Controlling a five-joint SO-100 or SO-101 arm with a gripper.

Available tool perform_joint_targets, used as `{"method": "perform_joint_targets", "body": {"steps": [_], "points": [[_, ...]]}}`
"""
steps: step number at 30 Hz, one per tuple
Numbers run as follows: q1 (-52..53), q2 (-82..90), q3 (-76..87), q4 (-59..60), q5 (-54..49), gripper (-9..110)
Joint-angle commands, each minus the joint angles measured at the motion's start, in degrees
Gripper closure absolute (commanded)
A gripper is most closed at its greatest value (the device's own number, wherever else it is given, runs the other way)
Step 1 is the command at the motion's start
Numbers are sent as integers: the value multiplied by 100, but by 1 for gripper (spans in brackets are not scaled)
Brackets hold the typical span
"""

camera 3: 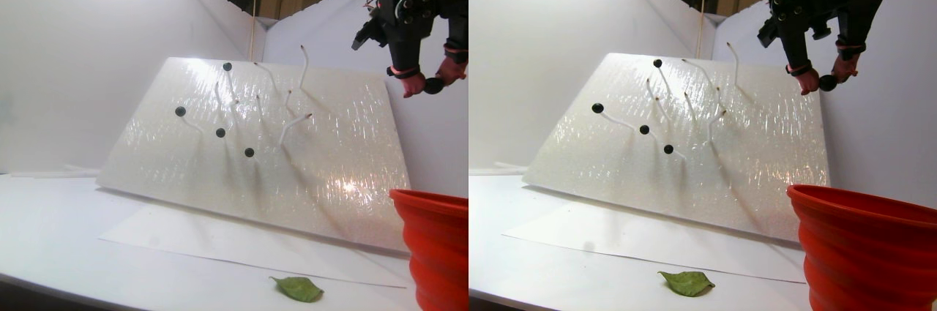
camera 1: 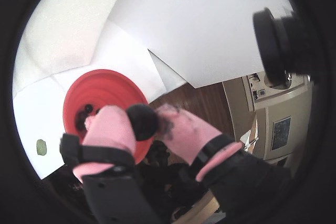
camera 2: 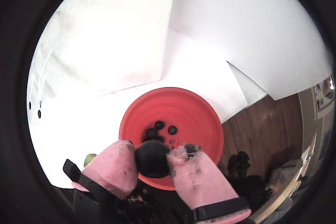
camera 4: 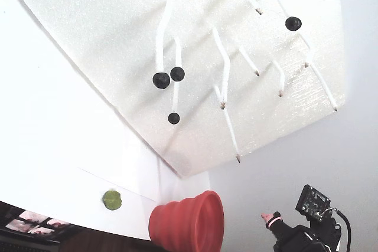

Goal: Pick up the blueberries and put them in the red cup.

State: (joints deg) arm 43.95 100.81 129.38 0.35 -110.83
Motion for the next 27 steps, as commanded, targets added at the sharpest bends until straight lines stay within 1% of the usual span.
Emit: {"method": "perform_joint_targets", "body": {"steps": [1, 8, 27], "points": [[237, 404, -105, 0, -70, 90], [255, 448, 0, 0, -79, 85], [-668, 1204, 237, 185, 378, 86]]}}
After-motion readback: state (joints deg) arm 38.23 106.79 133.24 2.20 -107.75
